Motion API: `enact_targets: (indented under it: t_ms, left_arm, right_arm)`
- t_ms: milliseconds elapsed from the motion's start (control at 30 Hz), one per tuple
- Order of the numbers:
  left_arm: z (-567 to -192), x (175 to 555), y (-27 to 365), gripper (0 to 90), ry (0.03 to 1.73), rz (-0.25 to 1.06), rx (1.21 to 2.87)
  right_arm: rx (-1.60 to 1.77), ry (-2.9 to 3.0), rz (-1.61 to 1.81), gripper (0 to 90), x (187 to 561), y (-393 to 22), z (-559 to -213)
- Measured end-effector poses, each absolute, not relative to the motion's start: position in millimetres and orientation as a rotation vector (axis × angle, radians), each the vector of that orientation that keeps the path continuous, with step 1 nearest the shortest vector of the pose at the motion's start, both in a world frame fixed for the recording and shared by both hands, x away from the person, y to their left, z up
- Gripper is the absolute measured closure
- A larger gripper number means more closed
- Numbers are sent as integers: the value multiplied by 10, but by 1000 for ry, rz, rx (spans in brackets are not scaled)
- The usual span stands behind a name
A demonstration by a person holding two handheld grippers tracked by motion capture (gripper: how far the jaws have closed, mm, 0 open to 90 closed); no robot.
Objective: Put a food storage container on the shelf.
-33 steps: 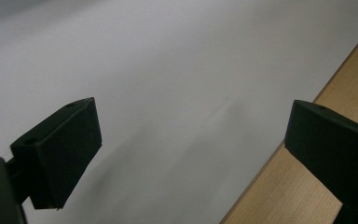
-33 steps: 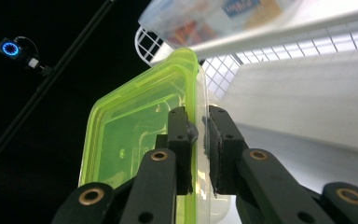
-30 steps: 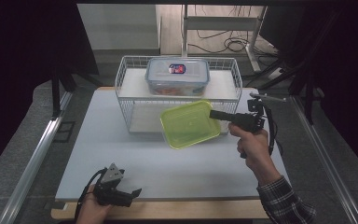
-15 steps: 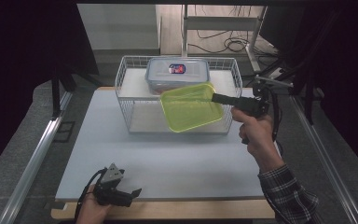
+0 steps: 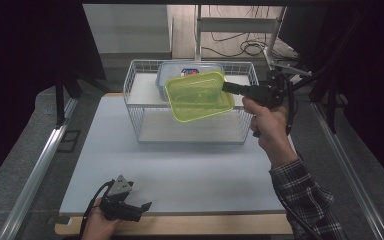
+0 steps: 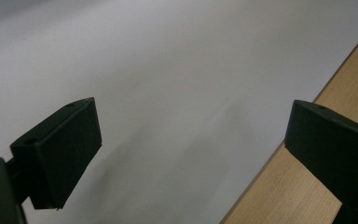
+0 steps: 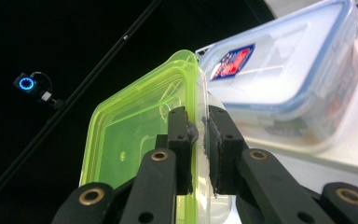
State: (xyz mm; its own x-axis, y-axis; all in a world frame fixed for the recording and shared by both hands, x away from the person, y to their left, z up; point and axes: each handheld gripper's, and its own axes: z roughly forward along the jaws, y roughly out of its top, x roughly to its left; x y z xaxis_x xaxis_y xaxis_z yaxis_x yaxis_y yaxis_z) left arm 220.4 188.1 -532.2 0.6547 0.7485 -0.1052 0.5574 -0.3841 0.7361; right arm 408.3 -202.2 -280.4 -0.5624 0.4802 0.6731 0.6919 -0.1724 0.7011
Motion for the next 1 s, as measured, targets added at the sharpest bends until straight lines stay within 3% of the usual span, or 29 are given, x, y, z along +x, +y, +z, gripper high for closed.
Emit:
enact_targets:
  t_ms: [1000]
  left_arm:
    - [-5329,2206,1896,39,1006,301,2089]
  right_arm:
    - [-1609,-1884,-1891,801,4648,-1658,-2596]
